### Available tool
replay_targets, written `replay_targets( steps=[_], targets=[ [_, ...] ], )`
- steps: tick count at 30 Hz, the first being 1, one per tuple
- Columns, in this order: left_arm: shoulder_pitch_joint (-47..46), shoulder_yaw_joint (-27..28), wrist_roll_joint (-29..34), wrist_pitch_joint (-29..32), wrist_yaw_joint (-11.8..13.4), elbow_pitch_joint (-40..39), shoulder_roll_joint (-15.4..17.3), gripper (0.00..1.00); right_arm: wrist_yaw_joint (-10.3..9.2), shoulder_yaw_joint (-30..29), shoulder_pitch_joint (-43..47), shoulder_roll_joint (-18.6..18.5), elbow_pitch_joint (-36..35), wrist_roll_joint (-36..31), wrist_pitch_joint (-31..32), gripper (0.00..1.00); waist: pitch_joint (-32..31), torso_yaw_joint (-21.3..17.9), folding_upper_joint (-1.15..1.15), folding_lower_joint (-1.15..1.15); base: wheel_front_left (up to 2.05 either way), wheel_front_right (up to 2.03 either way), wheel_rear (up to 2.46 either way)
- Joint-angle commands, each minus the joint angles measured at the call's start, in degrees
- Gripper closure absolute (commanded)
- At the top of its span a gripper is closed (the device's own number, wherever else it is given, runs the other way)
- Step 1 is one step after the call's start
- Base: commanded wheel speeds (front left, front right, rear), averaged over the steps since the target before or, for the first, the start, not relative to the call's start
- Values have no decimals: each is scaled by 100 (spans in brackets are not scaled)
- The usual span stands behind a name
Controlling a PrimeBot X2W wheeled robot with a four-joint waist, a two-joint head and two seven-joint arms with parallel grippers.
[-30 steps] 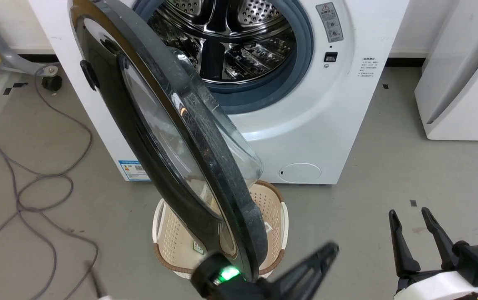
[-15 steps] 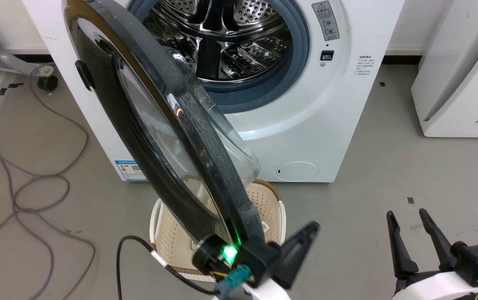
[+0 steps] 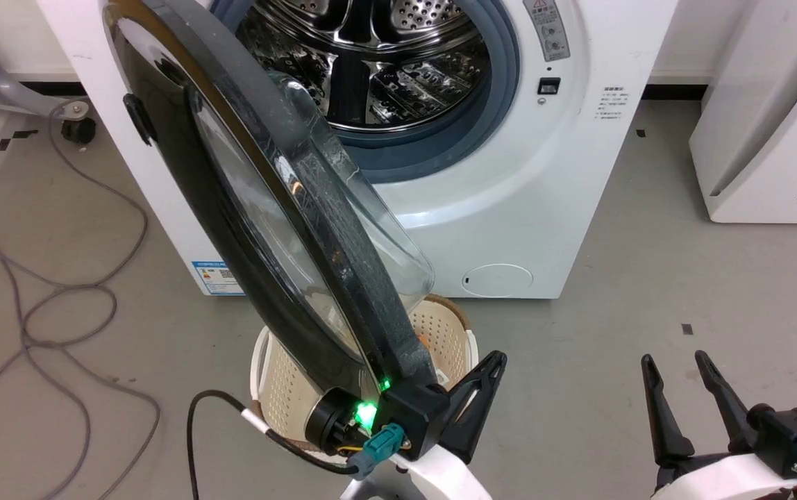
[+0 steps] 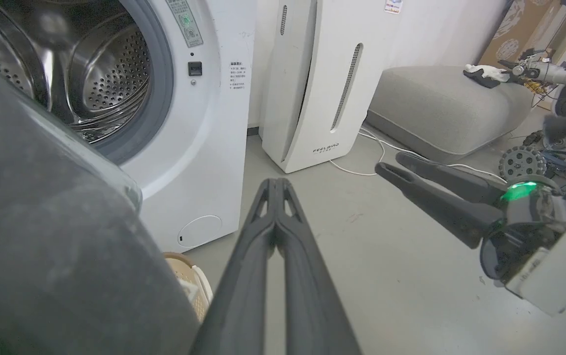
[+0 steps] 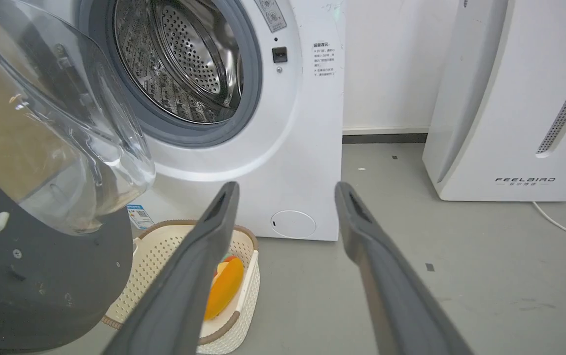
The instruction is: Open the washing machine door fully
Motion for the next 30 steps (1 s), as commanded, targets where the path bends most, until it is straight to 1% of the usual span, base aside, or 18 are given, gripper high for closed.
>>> replay_targets(
  steps=[1,5,11,20,30],
  targets=[
    [59,39,6,-2,65,-70,25,100,3,13,-60,23,20,31,-24,0,4,7,0,0,0,0,0],
    [198,70,10,56,195,-216,85,100,3,24,-86,23,39,31,-23,0,1,21,0,0,0,0,0],
    [385,80,-58,156,267,-424,168,100,3,-11,-76,23,44,43,-38,0,16,81,0,0,0,0,0],
    [709,154,-23,245,528,-712,350,100,3,-41,-37,23,83,47,-47,0,-16,217,0,0,0,0,0],
    [1062,205,39,202,702,-1204,604,100,3,-115,76,23,81,19,7,0,-150,583,0,0,0,0,0]
  ],
)
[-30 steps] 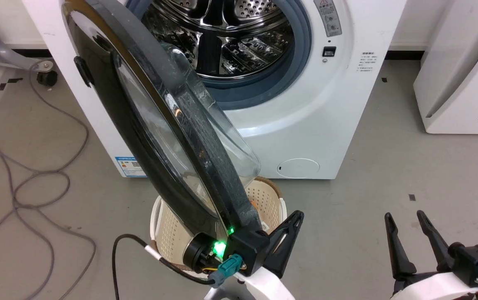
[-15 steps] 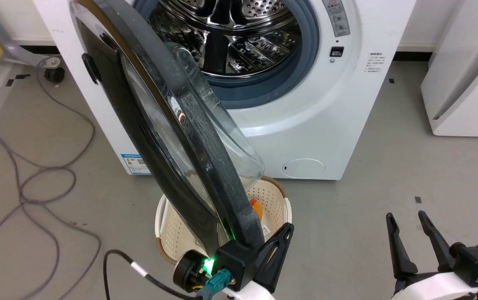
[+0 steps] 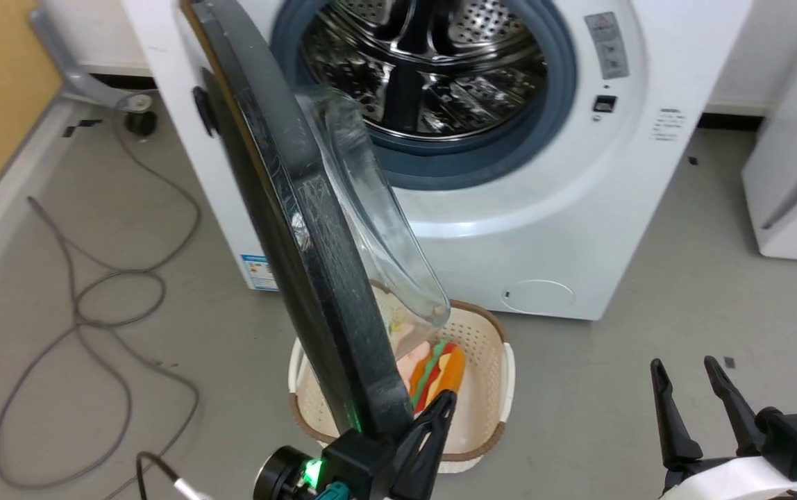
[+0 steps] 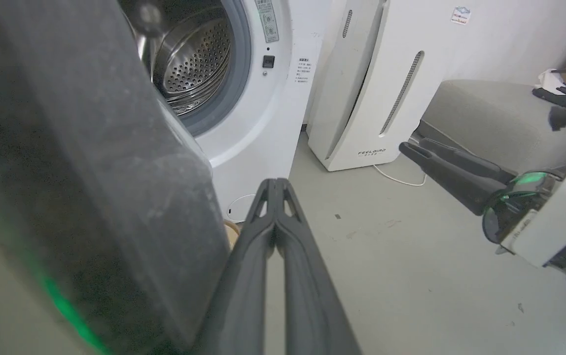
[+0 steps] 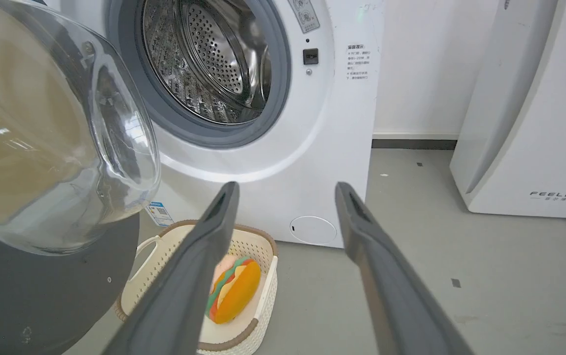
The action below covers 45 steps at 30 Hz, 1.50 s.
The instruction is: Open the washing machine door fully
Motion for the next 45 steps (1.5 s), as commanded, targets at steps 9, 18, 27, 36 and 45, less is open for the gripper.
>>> replay_targets(
  steps=[9,18,27,36,45],
  targets=[
    [283,145,137,-151,290,-277,145,100,3,-95,166,22,-72,-36,82,0,-86,550,0,0,0,0,0],
    [449,510,172,-246,652,-623,260,100,3,-217,191,22,-236,-87,165,0,-24,1128,0,0,0,0,0],
    [623,1278,73,-446,1105,-717,452,100,3,-270,185,22,-313,-95,213,0,38,1491,0,0,0,0,0],
    [466,2261,-356,-856,1147,-244,769,100,3,-234,105,22,-357,-306,256,0,120,1433,0,0,0,0,0],
    [-25,3481,-1130,-1434,831,1024,1209,100,3,-213,65,22,-460,-372,301,0,212,1181,0,0,0,0,0]
  ],
)
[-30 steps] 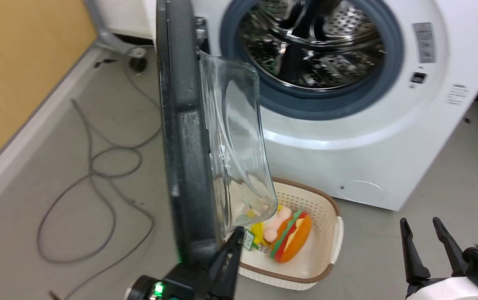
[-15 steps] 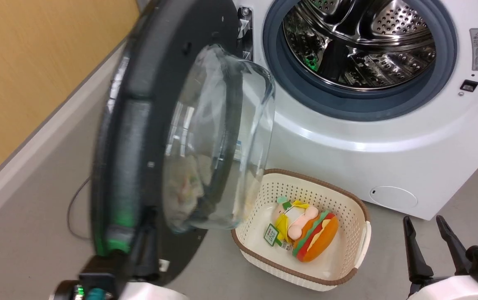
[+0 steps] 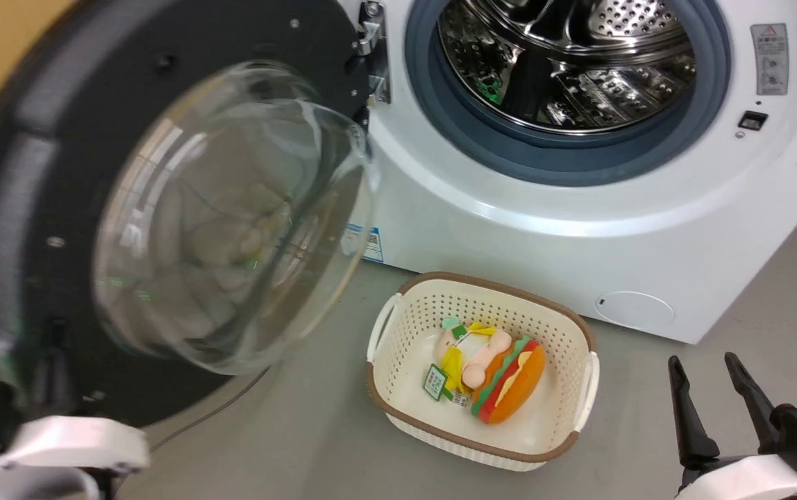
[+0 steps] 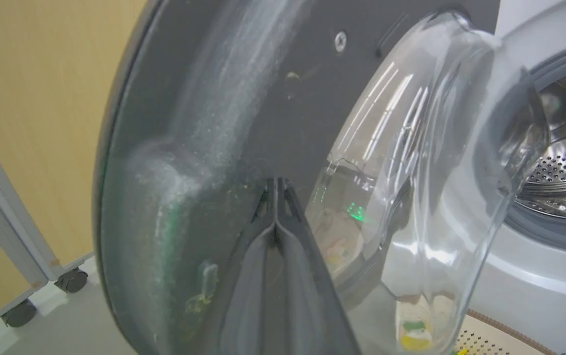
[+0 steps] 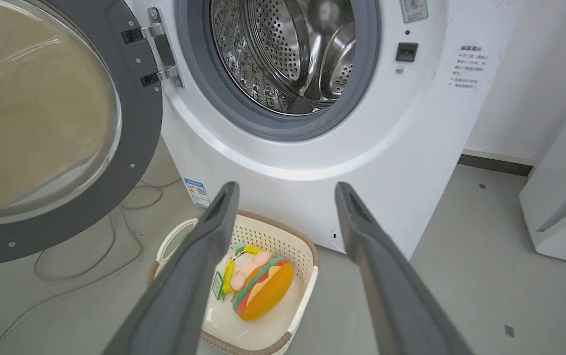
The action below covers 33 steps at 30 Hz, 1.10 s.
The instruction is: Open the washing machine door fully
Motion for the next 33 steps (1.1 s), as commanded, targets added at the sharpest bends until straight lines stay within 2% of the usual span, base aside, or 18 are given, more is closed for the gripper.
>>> replay_targets(
  steps=[1,8,17,27,31,32,33],
  targets=[
    [-143,171,-94,-83,-63,238,108,100,3,12,-65,15,-46,-14,8,0,21,-61,0,0,0,0,0],
    [-741,699,-429,-412,-535,1668,428,100,3,7,-125,15,-82,-40,33,0,86,-207,0,0,0,0,0],
    [-1253,1134,-301,-530,-907,2844,505,100,3,55,-201,15,-123,-113,38,0,48,-390,0,0,0,0,0],
    [-777,1468,267,-532,-952,2500,65,100,3,48,-11,15,7,-1,19,0,-283,-453,0,0,0,0,0],
    [-311,1435,516,-533,-920,2055,-293,100,3,30,107,15,73,60,-3,0,-468,-435,0,0,0,0,0],
    [-171,1400,575,-533,-931,1948,-372,87,3,28,137,15,88,77,-7,0,-514,-432,0,0,0,0,0],
    [-33,1352,637,-533,-935,1847,-449,59,3,28,161,15,97,92,-8,0,-546,-433,0,0,0,0,0]
  ],
)
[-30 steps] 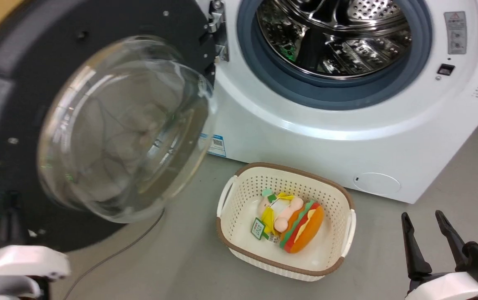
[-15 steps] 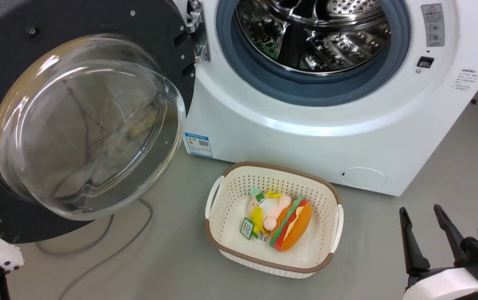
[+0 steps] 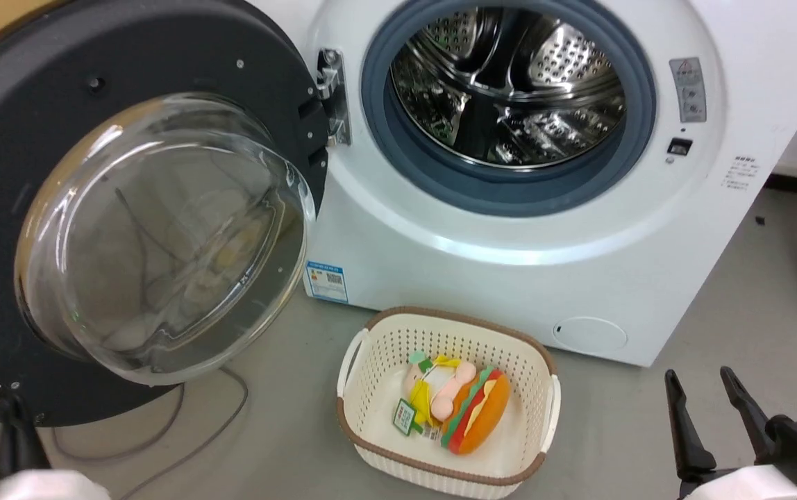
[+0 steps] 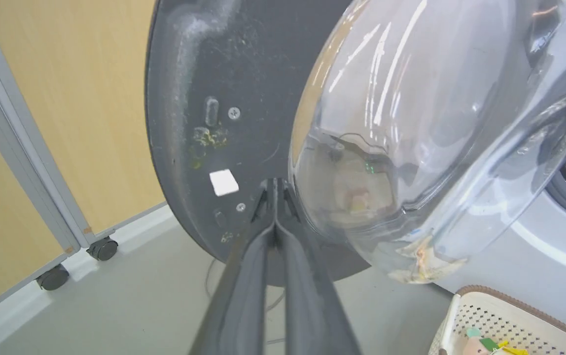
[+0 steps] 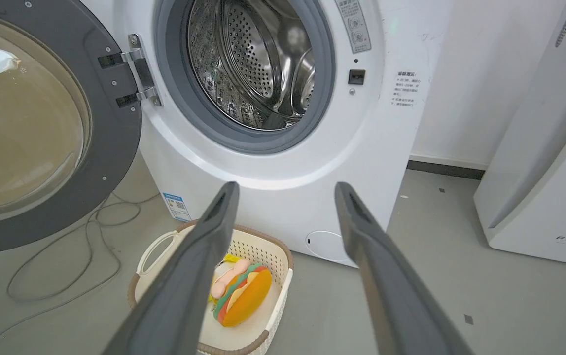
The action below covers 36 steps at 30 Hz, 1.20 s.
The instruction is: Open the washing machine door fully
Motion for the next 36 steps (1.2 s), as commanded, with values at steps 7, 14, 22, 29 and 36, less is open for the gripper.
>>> replay_targets(
  steps=[7,14,22,29,36],
  targets=[
    [642,-583,445,-17,53,-659,-409,0,3,15,92,15,18,51,-12,0,-104,-37,0,0,0,0,0],
    [629,-1256,767,113,-70,-1021,-580,0,3,63,62,15,4,3,26,0,-127,-246,0,0,0,0,0],
    [273,-1794,1052,193,-244,-892,-602,0,3,135,59,15,-43,-78,62,0,-97,-768,0,0,0,0,0],
    [94,-2066,1307,292,-210,-787,-573,0,3,140,88,15,-51,-82,94,0,-37,-1180,0,0,0,0,0],
    [-12,-2100,1243,374,-240,-737,-555,0,3,166,43,15,-50,-86,95,0,43,-1357,0,0,0,0,0]
  ],
)
